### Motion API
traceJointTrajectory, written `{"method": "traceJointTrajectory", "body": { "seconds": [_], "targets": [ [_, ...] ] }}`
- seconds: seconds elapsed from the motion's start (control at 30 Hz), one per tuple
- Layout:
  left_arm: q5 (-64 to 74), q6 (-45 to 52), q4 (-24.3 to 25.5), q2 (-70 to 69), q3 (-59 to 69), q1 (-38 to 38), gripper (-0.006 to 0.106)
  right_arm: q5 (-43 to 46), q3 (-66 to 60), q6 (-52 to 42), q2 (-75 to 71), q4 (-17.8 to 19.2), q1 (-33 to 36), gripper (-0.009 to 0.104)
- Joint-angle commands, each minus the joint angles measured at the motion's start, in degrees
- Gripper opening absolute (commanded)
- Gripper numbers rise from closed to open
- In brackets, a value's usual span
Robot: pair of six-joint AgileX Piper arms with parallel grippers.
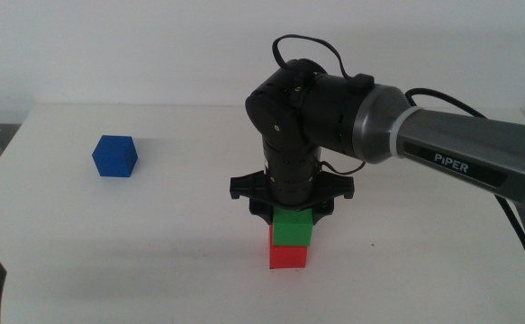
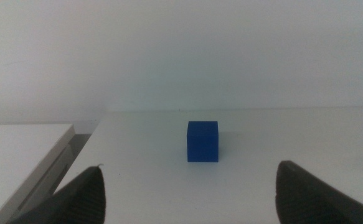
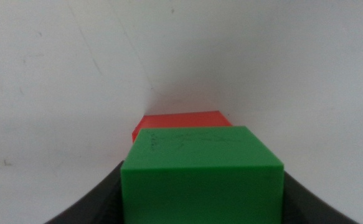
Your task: Stack red cubes first, then green, then blue cubes in a specific spot.
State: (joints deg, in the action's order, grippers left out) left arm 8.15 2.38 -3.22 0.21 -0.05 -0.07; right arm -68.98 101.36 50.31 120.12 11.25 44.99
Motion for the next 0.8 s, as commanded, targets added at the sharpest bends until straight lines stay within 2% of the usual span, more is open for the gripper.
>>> {"method": "traceJointTrajectory", "body": {
  "seconds": [0.0, 0.77],
  "targets": [
    [-0.3, -0.3, -0.1, -0.2, 0.1, 0.0, 0.094, 0.1, -0.2, 0.3, -0.6, 1.5, -0.5, 0.011],
    [-0.3, -0.3, -0.1, -0.2, 0.1, 0.0, 0.094, 1.1, -0.2, -2.4, 0.2, 0.2, -0.5, 0.011]
  ]
}}
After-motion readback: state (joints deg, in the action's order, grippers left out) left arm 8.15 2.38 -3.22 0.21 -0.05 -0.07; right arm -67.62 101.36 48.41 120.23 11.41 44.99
